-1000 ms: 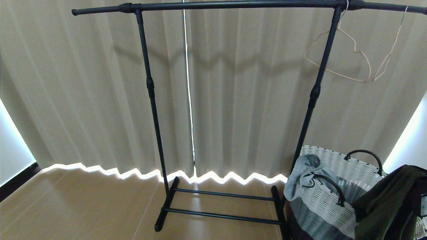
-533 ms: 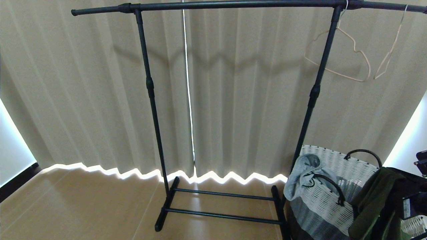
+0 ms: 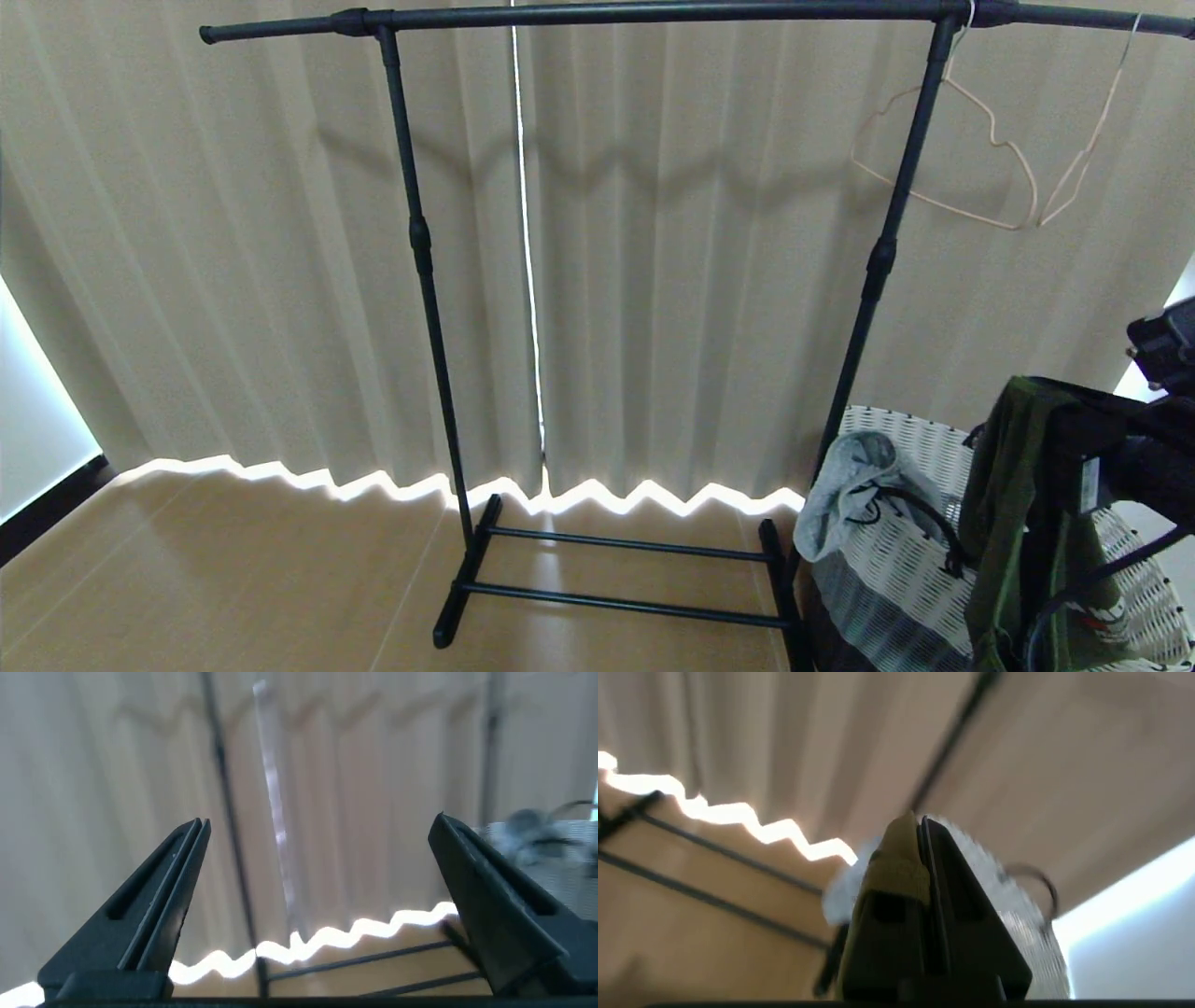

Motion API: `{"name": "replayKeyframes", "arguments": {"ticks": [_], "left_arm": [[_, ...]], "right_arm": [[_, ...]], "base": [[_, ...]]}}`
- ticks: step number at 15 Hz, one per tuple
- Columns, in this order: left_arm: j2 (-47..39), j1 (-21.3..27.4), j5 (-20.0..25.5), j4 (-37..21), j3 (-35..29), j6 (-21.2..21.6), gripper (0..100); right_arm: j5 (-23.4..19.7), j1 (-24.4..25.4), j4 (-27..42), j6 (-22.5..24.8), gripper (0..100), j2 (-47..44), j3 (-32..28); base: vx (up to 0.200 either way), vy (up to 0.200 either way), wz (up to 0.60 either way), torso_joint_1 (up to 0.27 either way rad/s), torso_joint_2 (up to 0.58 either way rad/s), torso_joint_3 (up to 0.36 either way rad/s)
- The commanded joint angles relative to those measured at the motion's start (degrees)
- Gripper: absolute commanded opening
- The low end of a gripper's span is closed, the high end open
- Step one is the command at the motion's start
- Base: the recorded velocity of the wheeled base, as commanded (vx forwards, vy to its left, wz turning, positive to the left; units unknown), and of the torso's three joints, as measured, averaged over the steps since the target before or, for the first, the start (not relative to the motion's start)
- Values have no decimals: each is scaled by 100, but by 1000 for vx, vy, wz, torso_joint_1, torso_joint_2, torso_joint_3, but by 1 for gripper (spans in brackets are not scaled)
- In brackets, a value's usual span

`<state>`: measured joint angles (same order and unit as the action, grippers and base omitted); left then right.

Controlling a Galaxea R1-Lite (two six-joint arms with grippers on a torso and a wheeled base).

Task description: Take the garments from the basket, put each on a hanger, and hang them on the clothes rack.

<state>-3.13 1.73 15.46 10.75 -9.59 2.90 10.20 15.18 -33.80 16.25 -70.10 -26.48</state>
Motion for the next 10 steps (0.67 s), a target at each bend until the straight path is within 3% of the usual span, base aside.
{"name": "replayKeyframes", "arguments": {"ticks": [1, 5, 7, 10], "left_arm": [[-1401, 389, 230, -91, -1001, 9, 100], [-3237, 1031, 230, 23, -1607, 44, 100], [-3668, 1427, 230, 50, -1633, 53, 100], [-4907, 2499, 177, 551, -1959, 0, 100]], "right_arm": [[-36, 310, -30, -8, 0, -382, -367], [-98, 539, -56, -17, 0, -74, -446], [-467, 539, -30, -25, 0, 5, -543], [-792, 583, 5, -509, 0, -277, -1079]], "base": [[0, 0, 0, 0, 0, 0], [0, 0, 0, 0, 0, 0], [0, 0, 0, 0, 0, 0], [0, 0, 0, 0, 0, 0]]}}
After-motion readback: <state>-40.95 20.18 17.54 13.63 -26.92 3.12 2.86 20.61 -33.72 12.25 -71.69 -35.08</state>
